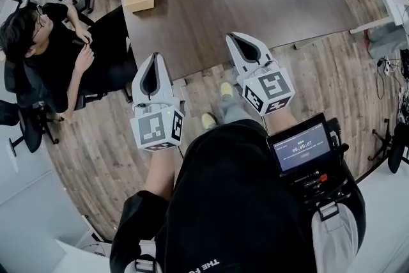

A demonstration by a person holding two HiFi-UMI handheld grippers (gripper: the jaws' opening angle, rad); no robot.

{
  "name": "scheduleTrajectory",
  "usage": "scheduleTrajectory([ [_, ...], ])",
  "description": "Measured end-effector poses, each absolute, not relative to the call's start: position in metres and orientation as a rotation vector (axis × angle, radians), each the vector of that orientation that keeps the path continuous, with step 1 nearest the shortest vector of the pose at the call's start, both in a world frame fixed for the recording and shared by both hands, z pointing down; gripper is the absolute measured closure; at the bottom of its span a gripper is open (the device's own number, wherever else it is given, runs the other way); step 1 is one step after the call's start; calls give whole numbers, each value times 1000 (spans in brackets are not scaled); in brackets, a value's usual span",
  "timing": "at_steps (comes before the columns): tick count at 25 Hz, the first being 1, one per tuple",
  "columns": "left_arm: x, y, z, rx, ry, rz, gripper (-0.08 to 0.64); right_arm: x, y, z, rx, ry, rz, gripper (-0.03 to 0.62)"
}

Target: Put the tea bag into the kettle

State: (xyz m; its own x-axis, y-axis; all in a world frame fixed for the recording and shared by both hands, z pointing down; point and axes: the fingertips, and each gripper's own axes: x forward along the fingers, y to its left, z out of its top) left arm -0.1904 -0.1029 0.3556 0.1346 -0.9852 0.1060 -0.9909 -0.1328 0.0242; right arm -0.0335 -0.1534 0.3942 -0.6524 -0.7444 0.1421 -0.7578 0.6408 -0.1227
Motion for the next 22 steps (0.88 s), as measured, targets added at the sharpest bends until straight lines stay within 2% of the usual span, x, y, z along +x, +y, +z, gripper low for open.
scheduleTrajectory([
  [13, -181, -186, 363, 2198, -2103, 178, 574, -30, -250, 403, 1139, -2852, 310, 586],
  [22, -190, -173, 363, 2154, -2132, 194, 573, -33, -247, 403, 1113, -2867, 323, 586],
])
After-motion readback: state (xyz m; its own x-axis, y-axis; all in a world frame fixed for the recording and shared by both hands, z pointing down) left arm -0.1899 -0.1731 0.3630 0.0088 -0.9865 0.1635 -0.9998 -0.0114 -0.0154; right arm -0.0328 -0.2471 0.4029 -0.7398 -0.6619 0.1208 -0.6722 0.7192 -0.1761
